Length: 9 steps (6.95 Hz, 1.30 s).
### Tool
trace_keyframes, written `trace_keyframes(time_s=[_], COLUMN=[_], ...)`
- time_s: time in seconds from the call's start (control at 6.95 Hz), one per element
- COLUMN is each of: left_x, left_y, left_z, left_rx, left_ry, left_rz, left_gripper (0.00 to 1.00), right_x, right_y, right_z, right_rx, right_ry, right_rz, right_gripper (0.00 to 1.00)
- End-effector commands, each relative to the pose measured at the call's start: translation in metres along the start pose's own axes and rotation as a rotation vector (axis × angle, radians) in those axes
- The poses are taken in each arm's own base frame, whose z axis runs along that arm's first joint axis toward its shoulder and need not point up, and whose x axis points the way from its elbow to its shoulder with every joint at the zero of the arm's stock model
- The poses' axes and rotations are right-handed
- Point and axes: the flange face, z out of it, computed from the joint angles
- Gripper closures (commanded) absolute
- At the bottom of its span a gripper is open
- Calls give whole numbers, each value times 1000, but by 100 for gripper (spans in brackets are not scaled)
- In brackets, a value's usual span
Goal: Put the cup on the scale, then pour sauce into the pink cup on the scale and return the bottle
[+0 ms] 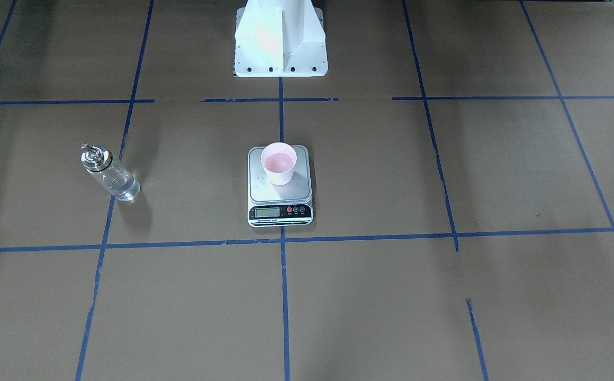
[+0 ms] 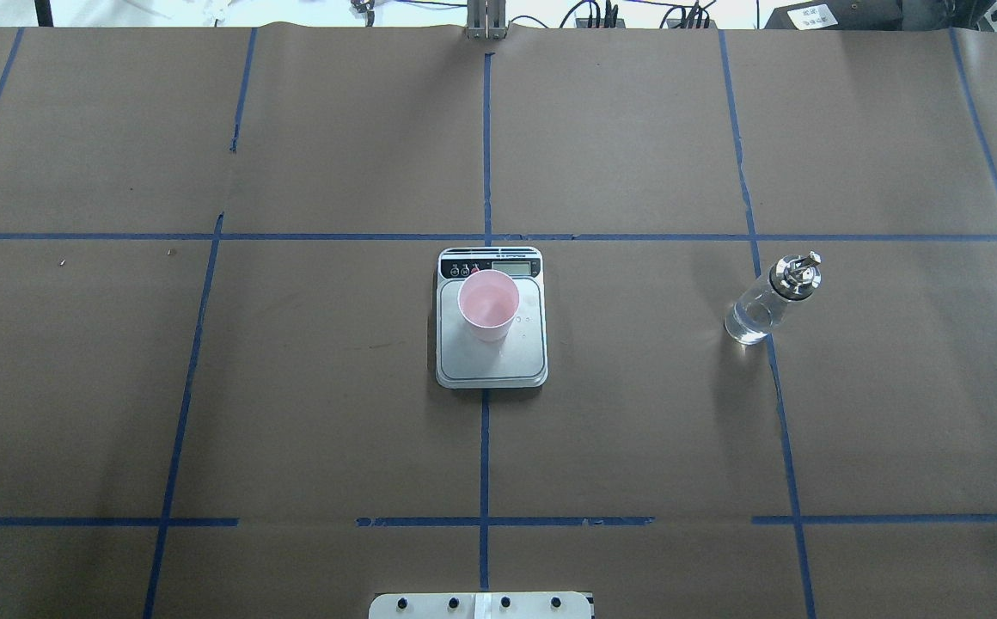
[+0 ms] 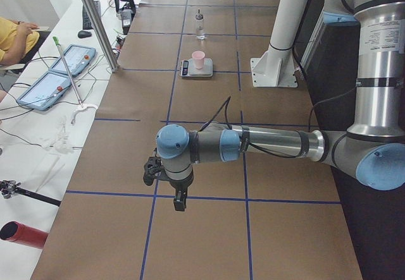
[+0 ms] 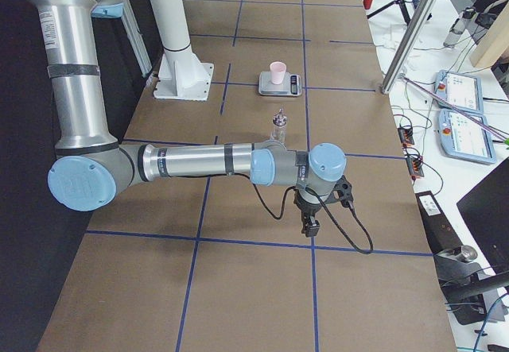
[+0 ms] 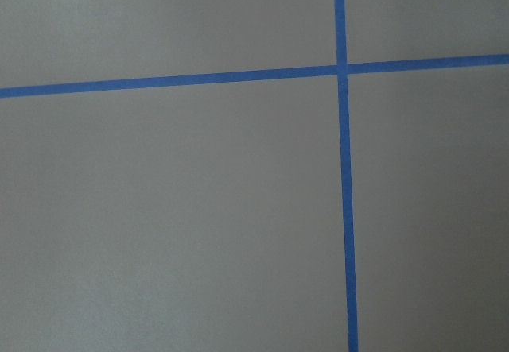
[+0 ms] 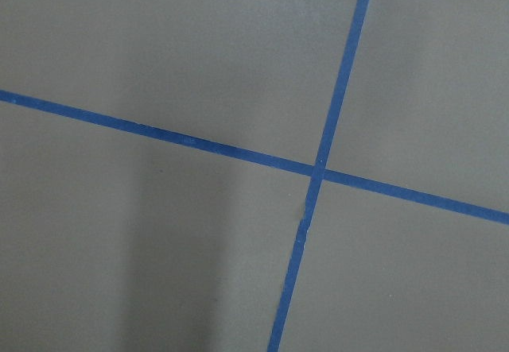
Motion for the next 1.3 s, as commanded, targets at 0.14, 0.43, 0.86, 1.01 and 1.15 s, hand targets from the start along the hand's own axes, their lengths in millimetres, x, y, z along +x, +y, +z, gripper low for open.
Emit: trace_keyframes(time_s=[0.14, 0.43, 0.86, 1.01, 1.15], left_x=[0, 2, 0, 1, 2], left_y=[-1, -2, -3, -4, -5], left_z=[1, -2, 1, -1, -2], left_rx=[3, 8, 11, 14, 17], left_ry=[5, 5, 3, 3, 4], left_rz=[5, 9, 14, 17, 21], left_gripper=[0, 0, 0, 0, 0], right_x=[-5, -1, 0, 2, 0], right_y=[4, 7, 10, 11, 11], right_z=[-5, -1, 1, 3, 2], right_rx=[10, 3, -2, -5, -2], right_ry=[2, 5, 1, 0, 1], right_rz=[-7, -4, 3, 6, 3], right_gripper=[0, 0, 0, 0, 0])
